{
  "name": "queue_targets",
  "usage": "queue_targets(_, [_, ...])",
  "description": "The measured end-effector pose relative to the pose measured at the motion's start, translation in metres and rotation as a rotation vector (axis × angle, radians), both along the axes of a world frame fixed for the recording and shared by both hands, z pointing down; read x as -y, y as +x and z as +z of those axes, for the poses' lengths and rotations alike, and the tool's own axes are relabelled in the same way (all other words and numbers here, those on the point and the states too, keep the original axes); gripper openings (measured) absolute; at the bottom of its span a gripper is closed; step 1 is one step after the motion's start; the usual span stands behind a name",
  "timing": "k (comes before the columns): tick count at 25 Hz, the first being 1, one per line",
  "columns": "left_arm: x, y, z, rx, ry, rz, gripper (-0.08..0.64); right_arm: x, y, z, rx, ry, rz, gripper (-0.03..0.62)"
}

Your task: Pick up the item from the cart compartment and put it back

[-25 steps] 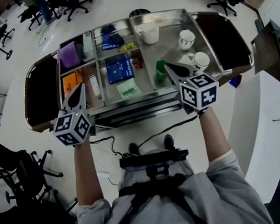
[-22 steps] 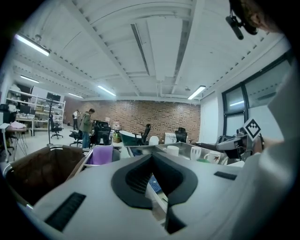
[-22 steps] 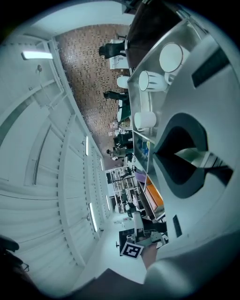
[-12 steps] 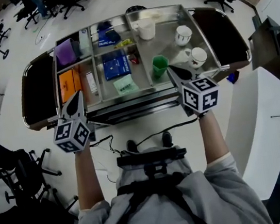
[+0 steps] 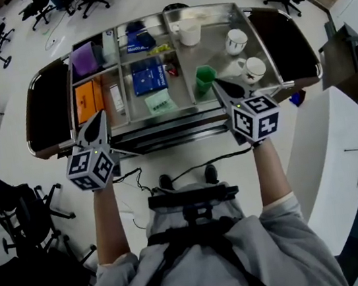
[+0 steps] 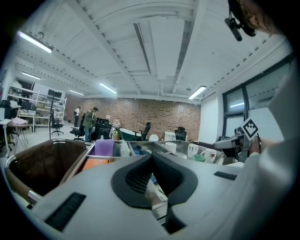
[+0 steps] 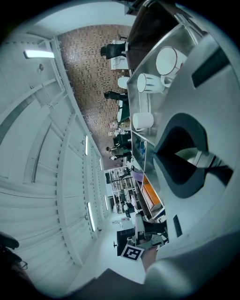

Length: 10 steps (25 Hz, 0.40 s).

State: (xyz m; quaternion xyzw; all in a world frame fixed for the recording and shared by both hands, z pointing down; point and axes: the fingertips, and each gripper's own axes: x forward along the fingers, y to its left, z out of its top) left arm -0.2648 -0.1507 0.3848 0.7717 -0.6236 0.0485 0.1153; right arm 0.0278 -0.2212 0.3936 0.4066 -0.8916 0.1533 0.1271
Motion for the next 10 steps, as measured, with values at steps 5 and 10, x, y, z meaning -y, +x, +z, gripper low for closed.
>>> queue_targets(5, [-0.0031,0.0003,0.0019,-0.008,-0.004,-0.002,0.006,-0.0015,-0.0026,0.0001,0.000,0.002,-0.009,0.009])
queue_targets(10, [-0.0052,0.0020,0.0032,-0.005,-0.002,0.004,0.006,-0.0039,-0.0019,0.0003,-0.002,0.008,-0.009,0.009])
